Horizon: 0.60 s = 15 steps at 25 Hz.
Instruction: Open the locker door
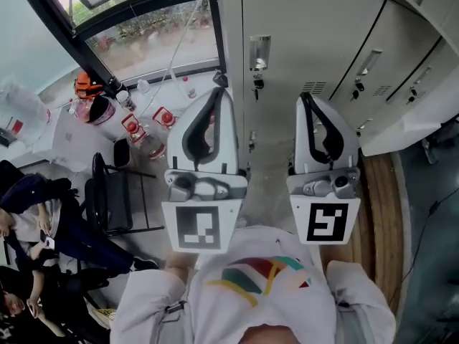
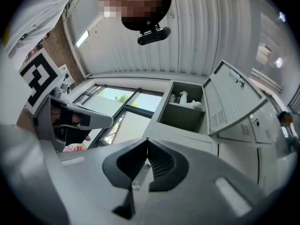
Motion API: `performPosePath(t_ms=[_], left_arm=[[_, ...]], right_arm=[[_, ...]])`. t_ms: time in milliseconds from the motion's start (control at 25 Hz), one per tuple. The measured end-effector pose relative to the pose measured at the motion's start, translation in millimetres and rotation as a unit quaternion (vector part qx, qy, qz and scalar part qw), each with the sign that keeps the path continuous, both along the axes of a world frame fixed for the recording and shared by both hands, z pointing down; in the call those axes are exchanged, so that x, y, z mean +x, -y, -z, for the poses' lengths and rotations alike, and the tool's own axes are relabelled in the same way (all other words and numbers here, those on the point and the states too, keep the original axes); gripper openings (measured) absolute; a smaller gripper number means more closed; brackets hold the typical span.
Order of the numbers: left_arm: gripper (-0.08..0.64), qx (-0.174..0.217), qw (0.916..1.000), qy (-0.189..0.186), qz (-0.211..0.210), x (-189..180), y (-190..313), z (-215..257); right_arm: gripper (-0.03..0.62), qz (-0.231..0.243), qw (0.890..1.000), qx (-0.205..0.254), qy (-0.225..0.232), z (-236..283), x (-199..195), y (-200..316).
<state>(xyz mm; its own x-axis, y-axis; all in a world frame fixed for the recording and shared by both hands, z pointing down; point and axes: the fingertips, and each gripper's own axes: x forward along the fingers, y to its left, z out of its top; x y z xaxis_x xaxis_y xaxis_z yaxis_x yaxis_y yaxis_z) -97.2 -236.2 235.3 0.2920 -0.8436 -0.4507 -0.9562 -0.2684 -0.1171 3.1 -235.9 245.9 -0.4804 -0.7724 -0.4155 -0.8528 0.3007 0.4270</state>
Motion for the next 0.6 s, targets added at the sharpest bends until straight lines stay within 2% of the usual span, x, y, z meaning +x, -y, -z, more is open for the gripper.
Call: performPosePath(t_ms=[200, 440, 600], left_arm=[[0.015, -0.047, 0.9987, -0.01, 0.016, -7, 0, -38], [0.015, -0.089, 0.995, -0.033, 0.031, -13, -2, -69], [0.015, -0.098, 0.9938, -0.037, 0.037, -14, -1, -76]], right_arm=[[0.005, 0.027, 0.998, -0.047, 0.036, -32, -5, -6], [0.005, 0.038, 0.996, -0.084, 0.017, -65, -18, -9], [0.005, 0.038, 0.994, -0.098, 0.018, -75, -20, -7]])
